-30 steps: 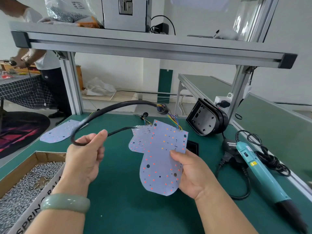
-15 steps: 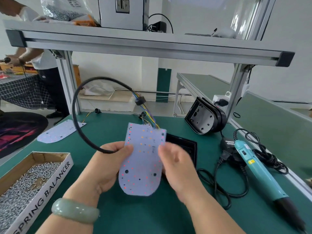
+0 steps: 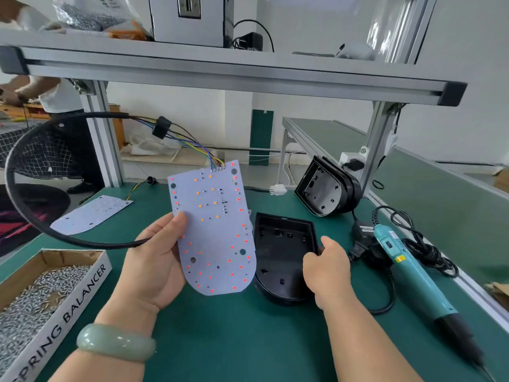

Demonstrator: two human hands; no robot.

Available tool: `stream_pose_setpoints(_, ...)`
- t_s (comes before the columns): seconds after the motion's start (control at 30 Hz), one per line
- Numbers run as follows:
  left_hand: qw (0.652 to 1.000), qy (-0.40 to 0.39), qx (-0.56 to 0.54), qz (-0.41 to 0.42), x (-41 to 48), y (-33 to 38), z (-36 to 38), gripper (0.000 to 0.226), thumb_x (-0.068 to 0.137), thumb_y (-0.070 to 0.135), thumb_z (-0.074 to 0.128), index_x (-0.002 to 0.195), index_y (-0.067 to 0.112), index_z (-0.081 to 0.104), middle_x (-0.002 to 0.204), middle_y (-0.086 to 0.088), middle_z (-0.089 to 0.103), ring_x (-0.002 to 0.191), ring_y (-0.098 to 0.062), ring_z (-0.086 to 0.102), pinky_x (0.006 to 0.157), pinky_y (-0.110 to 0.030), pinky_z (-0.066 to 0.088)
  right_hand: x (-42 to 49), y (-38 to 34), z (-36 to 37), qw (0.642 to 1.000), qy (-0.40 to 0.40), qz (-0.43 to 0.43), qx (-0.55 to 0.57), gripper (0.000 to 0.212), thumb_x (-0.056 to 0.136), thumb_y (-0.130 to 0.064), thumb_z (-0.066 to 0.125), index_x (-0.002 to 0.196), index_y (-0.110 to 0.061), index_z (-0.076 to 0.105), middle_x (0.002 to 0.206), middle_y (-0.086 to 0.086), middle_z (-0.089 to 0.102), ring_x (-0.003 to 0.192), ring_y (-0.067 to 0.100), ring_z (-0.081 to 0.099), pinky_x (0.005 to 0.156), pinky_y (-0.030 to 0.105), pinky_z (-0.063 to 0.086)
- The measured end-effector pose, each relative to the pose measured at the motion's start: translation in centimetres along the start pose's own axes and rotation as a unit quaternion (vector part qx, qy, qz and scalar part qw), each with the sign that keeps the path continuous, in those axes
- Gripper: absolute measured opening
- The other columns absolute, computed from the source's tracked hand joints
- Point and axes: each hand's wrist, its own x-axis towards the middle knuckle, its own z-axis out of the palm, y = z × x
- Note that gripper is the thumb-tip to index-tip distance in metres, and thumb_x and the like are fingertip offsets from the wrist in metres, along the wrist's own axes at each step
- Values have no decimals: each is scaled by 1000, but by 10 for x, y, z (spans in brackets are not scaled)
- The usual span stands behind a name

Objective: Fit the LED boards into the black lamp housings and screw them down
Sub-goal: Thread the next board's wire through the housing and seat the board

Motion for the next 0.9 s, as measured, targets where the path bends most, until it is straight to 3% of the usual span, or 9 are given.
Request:
stream_pose_setpoints(0.13, 999, -10, 14, -39, -2, -9, 5, 28, 81, 18, 52, 81, 8, 78, 89, -13, 75, 76, -23, 73, 63, -33, 58, 3, 2, 0, 991, 37, 18, 124, 55, 88, 0, 47, 142, -9, 44, 135, 6, 55, 115, 24, 52, 88, 24, 37)
stream_pose_setpoints(0.23, 996, 17, 51, -76, -2, -17, 7, 26, 79, 17, 54, 75, 7, 77, 86, -14, 75, 71, -24, 73, 59, -32, 58, 7, 5, -3, 981, 61, -20, 184, 39, 82, 5, 46, 111, -14, 65, 99, 0, 70, 83, 21, 60, 68, 22, 45)
stream_pose_setpoints(0.37, 994, 42, 63, -83, -1, -16, 4, 26, 80, 17, 54, 75, 6, 77, 88, -16, 74, 73, -25, 73, 59, -34, 59, 4, 1, -6, 963, 83, -48, 251, 48, 84, 7, 50, 124, -19, 58, 105, -5, 67, 81, 1, 64, 69, 20, 50)
stream_pose_setpoints(0.47, 994, 43, 62, -76, -1, -12, 3, 25, 78, 17, 55, 74, 7, 77, 85, -14, 75, 71, -24, 73, 58, -33, 59, 0, -1, -8, 958, 84, -113, 250, 52, 83, 10, 51, 119, -28, 55, 97, -22, 61, 75, -17, 61, 61, 3, 46)
stream_pose_setpoints(0.57, 996, 30, 48, -64, -1, -2, 3, 25, 75, 19, 56, 76, 7, 77, 86, -13, 75, 71, -24, 72, 59, -34, 59, -5, -6, -12, 952, 76, -192, 227, 54, 82, 10, 52, 116, -32, 56, 103, -30, 58, 89, -22, 56, 74, -2, 42)
stream_pose_setpoints(0.67, 998, 23, 41, -36, -2, 9, 2, 26, 76, 20, 54, 70, 11, 78, 77, -8, 75, 63, -20, 72, 54, -31, 57, -13, -10, -13, 939, 77, -285, 174, 57, 81, 10, 55, 113, -37, 58, 120, -25, 58, 107, -16, 53, 95, 5, 40)
stream_pose_setpoints(0.73, 998, 23, 46, -32, -3, 12, 2, 28, 78, 20, 53, 67, 11, 77, 72, -6, 74, 58, -19, 70, 51, -29, 56, -17, -11, -10, 926, 67, -340, 149, 55, 80, 11, 57, 113, -33, 61, 127, -26, 54, 116, -14, 50, 102, 9, 37)
stream_pose_setpoints(0.9, 994, 44, 77, -63, -4, 11, 4, 38, 87, 15, 49, 59, 11, 75, 63, -6, 71, 49, -18, 67, 45, -26, 54, -13, -11, -10, 915, 72, -325, 230, 60, 83, 11, 57, 106, -45, 57, 129, -12, 59, 119, -2, 55, 103, 16, 41)
